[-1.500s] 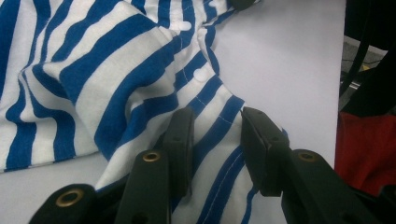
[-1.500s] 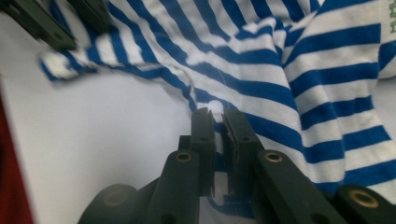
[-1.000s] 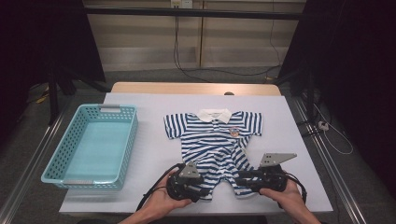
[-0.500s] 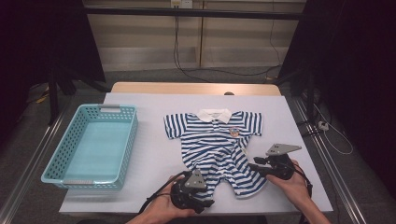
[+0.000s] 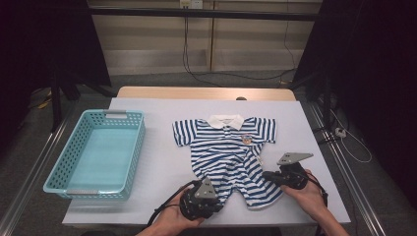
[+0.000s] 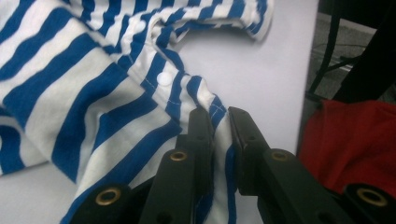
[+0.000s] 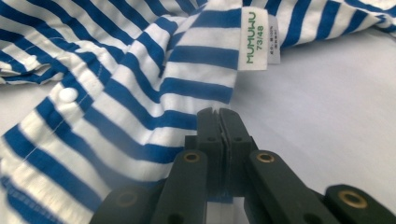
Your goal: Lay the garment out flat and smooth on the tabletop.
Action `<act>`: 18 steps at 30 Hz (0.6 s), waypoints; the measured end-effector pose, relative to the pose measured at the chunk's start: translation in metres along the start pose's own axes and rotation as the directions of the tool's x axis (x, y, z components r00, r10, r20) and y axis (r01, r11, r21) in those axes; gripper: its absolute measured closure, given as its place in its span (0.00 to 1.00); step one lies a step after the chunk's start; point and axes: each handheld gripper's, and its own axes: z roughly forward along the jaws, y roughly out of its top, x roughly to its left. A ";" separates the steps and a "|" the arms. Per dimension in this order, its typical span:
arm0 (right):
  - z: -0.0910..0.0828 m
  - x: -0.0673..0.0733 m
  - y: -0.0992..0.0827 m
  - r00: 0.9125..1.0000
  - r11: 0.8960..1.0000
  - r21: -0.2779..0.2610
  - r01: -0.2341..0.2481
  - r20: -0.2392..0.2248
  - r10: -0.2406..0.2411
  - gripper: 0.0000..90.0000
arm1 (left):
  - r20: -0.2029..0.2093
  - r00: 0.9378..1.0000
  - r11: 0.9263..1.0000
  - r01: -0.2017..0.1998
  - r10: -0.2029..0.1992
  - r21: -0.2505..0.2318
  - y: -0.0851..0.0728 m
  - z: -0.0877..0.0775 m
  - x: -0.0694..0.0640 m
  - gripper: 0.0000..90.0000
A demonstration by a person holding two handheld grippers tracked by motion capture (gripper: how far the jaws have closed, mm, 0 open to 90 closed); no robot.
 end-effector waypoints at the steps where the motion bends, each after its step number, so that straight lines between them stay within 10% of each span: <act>1: -0.004 0.001 -0.002 1.000 1.000 0.000 -0.004 0.005 0.004 0.99 | 0.015 1.000 0.999 0.025 -0.025 -0.025 0.000 0.001 -0.001 0.88; 4: -0.013 0.003 -0.010 1.000 1.000 0.009 -0.008 0.026 0.007 0.99 | 0.017 1.000 1.000 0.018 -0.018 0.014 0.000 -0.001 0.001 0.82; 11: -0.032 0.007 -0.026 0.998 1.000 0.021 0.000 0.067 -0.002 0.99 | -0.003 0.998 0.996 0.055 -0.055 -0.072 0.004 -0.014 0.010 0.53; 18: -0.039 0.017 -0.036 0.997 0.997 0.074 0.020 0.078 -0.026 0.99 | -0.098 0.979 0.974 0.160 -0.177 -0.158 -0.005 -0.050 0.044 0.52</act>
